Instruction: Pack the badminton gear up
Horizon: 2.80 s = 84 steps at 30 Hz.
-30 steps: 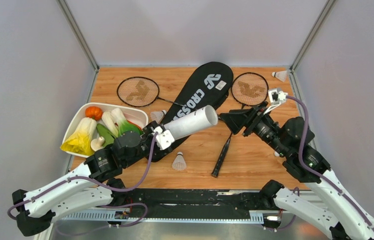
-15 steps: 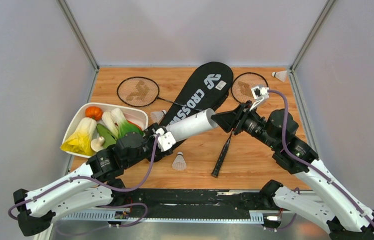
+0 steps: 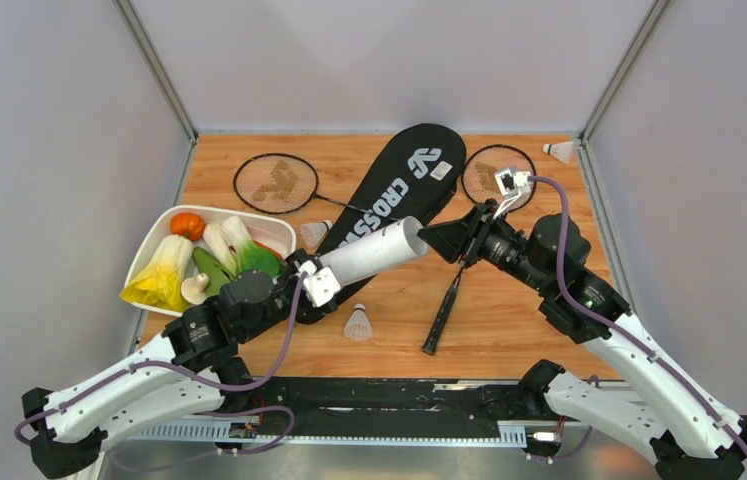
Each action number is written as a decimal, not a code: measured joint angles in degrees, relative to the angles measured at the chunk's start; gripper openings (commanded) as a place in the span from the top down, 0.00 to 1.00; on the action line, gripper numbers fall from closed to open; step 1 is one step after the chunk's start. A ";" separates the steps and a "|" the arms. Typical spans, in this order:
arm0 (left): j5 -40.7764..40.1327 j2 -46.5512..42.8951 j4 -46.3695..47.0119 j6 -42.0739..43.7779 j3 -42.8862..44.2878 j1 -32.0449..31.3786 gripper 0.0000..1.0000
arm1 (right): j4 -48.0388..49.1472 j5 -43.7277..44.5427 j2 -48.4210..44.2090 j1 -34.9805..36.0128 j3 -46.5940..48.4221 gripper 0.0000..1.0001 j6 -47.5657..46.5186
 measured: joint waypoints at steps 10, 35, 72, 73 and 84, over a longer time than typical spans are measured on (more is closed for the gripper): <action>0.17 -0.13 0.26 0.26 0.00 -0.02 0.54 | 1.55 -3.37 -0.55 -0.59 0.00 1.00 0.42; -8.76 -4.72 -0.55 0.11 -0.72 -0.26 0.53 | -1.68 30.45 -3.69 -2.12 -2.84 1.00 -3.08; -3.41 -12.04 3.06 -1.57 -4.17 -0.28 0.53 | -3.89 35.45 17.90 -28.24 -20.15 0.36 0.39; -3.15 -12.04 3.06 -1.66 -4.17 -0.28 0.53 | -2.43 35.41 18.67 -29.27 -18.01 0.36 -2.03; -0.33 -11.80 3.52 -3.82 -4.26 -0.28 0.53 | 12.66 19.15 41.05 -51.23 2.62 0.18 -11.52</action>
